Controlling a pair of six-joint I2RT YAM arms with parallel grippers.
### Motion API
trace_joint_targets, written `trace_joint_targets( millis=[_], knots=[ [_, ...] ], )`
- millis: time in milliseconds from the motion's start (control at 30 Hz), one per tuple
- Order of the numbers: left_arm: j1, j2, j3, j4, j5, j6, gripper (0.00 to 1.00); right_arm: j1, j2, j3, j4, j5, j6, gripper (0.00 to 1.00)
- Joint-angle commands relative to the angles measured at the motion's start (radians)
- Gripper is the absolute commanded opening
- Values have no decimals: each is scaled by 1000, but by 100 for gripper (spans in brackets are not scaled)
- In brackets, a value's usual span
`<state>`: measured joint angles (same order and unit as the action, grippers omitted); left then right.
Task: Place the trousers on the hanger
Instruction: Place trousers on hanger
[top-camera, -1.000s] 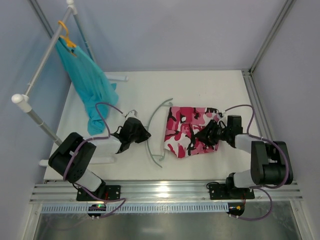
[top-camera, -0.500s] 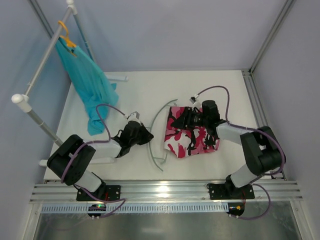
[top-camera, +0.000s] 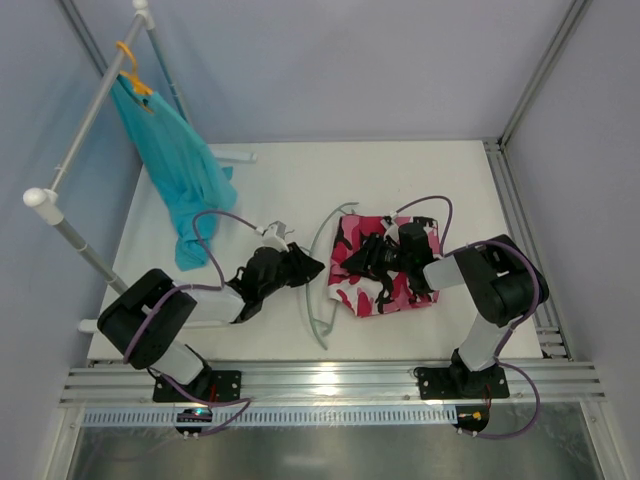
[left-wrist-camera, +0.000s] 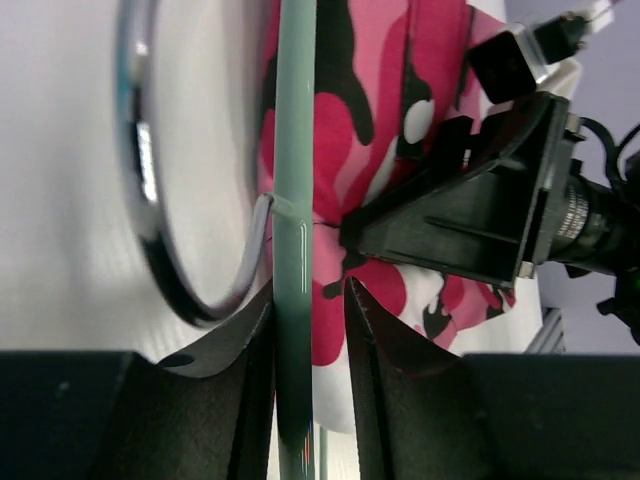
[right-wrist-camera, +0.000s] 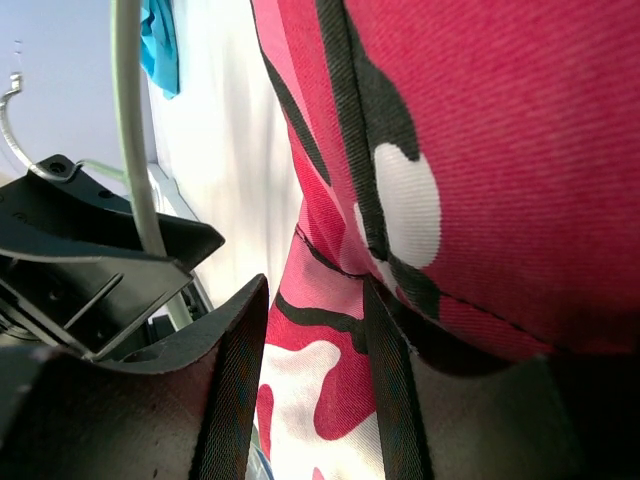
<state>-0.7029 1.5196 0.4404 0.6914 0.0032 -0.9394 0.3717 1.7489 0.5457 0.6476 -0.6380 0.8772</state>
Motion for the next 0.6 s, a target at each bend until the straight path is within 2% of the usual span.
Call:
trace_joint_targets(
  millis=[0, 167, 200, 300, 333, 433, 567],
  knots=[
    [-6, 42, 37, 192, 84, -13, 32, 6, -2, -10, -14, 75, -15, 47],
    [-6, 105, 69, 218, 132, -27, 33, 4, -54, 25, -71, 67, -30, 47],
    [-7, 106, 75, 217, 132, -30, 18, 6, -64, 46, -103, 64, -33, 42],
    [-7, 106, 73, 206, 100, -38, 0, 1, -123, 120, -216, 83, -73, 29],
    [-6, 105, 75, 200, 92, -38, 0, 1, -133, 147, -248, 93, -90, 20],
    [-6, 97, 77, 184, 77, -35, 0, -30, -105, 278, -319, 75, -115, 11],
    [-4, 77, 84, 154, 38, -27, 0, -62, 26, 419, -336, 69, -116, 10]
  ],
)
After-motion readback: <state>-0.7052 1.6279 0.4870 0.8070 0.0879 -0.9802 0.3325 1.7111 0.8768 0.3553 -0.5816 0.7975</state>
